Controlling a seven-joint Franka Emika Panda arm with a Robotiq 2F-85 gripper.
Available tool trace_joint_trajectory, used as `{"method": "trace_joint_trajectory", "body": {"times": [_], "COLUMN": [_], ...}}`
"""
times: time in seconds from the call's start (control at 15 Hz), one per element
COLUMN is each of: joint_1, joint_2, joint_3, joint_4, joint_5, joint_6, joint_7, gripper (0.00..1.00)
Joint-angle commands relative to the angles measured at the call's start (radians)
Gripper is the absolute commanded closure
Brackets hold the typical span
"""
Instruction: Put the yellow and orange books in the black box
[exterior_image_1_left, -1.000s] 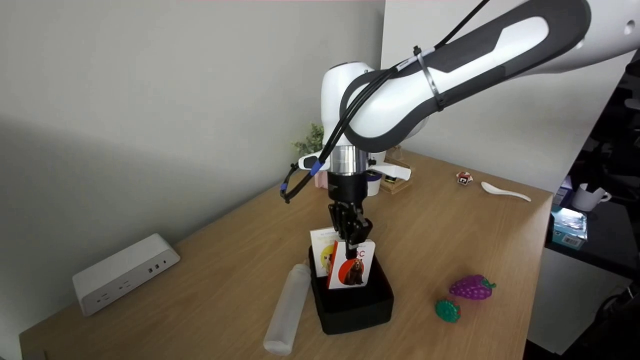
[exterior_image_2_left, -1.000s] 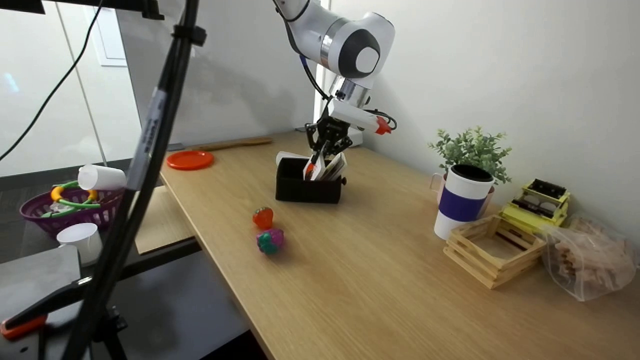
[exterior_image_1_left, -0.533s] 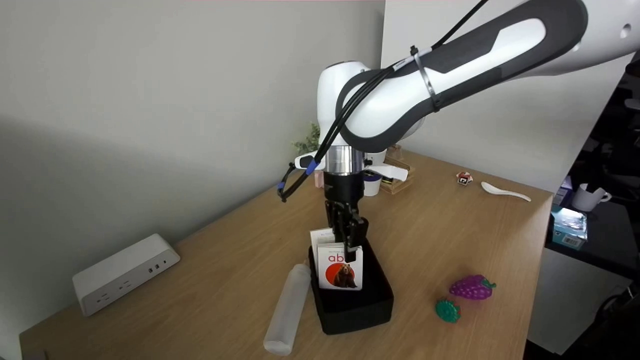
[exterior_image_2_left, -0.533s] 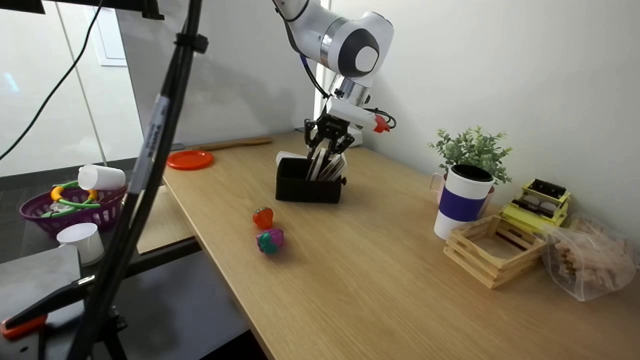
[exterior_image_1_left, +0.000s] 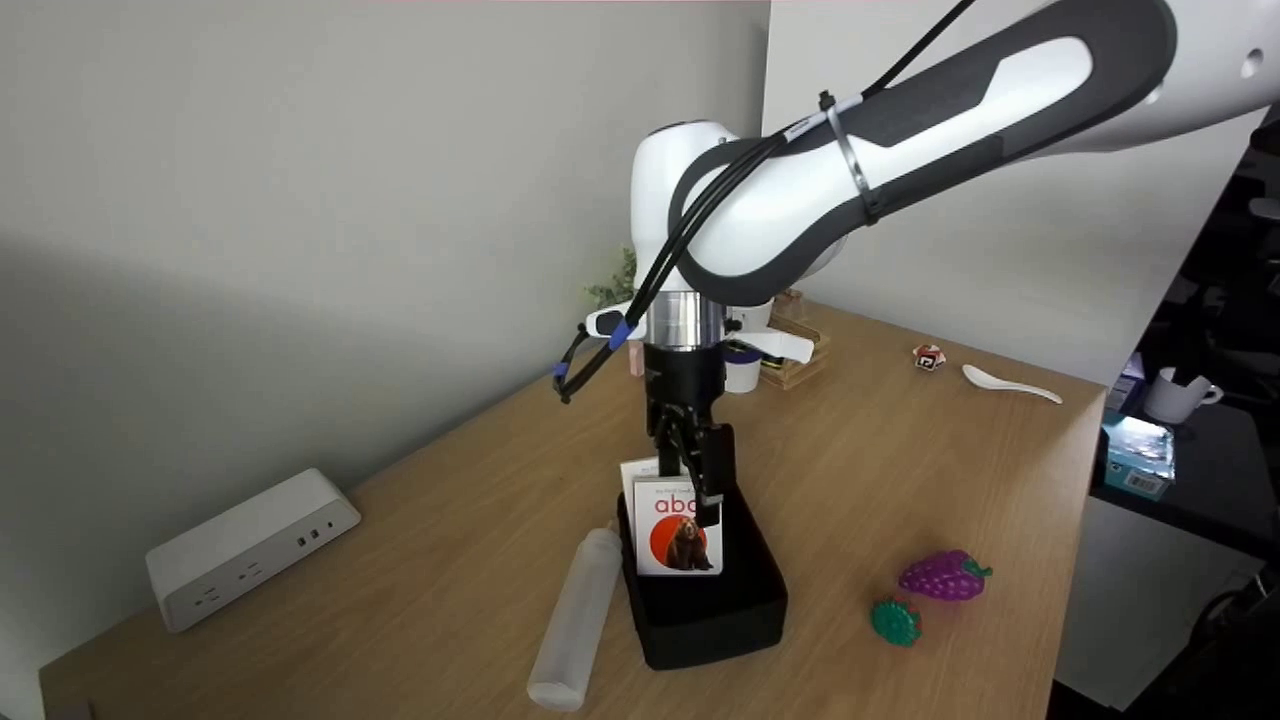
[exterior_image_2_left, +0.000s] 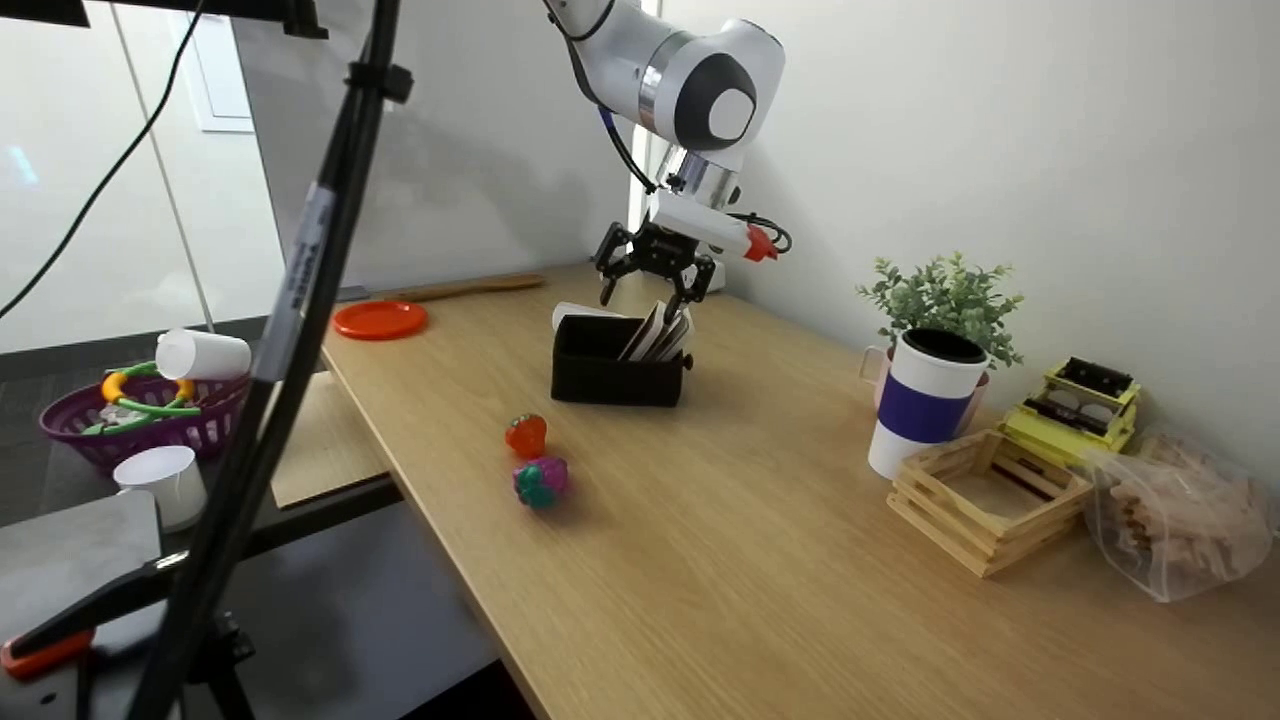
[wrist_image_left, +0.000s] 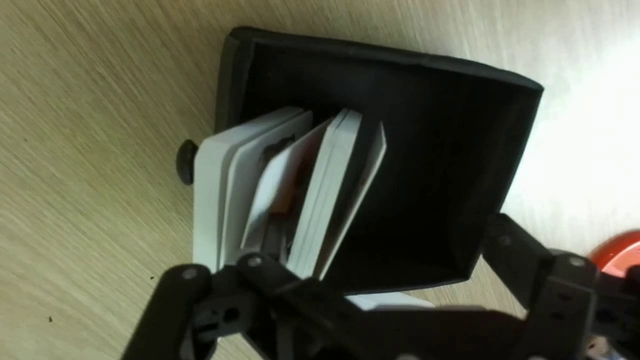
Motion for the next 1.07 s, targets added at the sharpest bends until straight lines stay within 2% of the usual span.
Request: {"method": "trace_joint_trajectory", "body": {"times": [0.0, 0.4, 0.73, 1.0], "joint_1": [0.025, 0.057, 0.096, 0.114], "joint_2": [0.003, -0.069, -0.172, -0.25], "joint_3": [-0.025, -0.06, -0.109, -0.137], "joint_4": [0.021, -0.057, -0.174, -0.259], "joint_5": [-0.019, -0.091, -0.197, -0.271], "joint_6": [0.001, 0.063, 0.155, 0.137], "joint_7": [0.038, 0.148, 0.329, 0.475], "gripper": [0.0, 0.0, 0.0, 0.0]}}
